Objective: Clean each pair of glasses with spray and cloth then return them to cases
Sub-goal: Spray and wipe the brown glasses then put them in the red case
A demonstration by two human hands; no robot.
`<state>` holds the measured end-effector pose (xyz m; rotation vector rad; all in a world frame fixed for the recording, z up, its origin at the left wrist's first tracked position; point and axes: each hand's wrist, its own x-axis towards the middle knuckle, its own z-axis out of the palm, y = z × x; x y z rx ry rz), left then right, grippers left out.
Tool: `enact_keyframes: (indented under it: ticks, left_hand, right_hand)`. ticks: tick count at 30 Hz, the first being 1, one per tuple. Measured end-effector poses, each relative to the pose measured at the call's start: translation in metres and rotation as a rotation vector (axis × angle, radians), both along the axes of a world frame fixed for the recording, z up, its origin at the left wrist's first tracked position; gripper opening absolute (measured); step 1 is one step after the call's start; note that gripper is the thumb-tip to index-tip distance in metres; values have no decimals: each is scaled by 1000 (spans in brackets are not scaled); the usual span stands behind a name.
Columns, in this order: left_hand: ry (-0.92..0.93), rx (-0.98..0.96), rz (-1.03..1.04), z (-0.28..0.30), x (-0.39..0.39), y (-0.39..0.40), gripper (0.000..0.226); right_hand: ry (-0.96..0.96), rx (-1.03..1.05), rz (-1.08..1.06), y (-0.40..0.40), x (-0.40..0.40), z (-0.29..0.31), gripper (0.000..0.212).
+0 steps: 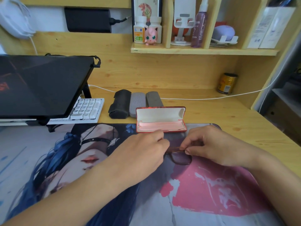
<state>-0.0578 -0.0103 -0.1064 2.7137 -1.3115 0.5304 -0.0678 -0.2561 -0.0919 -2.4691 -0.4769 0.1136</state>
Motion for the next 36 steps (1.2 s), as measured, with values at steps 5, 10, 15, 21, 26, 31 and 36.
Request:
enact_keyframes:
  ticks: [5,10,15,21,26,31,36]
  left_hand:
    - [259,-466,86,18,5,6,6]
    - [736,-784,133,29,12,31,26]
    - [826,-924,60,25,6,51,20]
    - [733,-852,-26,33,-20,106,19]
    - [689,-771,160,27,-39,153,26]
    - [673,-724,312,11,-44,179,31]
    - [622,-794,418,2,-35,191,24]
  right_hand:
    - [-22,-17,-58,-5,2,-1,12]
    - [-159,-189,35,-6,1,0,12]
    - [-120,183,-33,-4,1,-4,9]
    - [166,576,34,37,-6,-6,9]
    - [305,676,-95,105,12,-6,11]
    - [265,381,-219,178,19,-8,33]
    - [170,224,-206,201,28,-3,18]
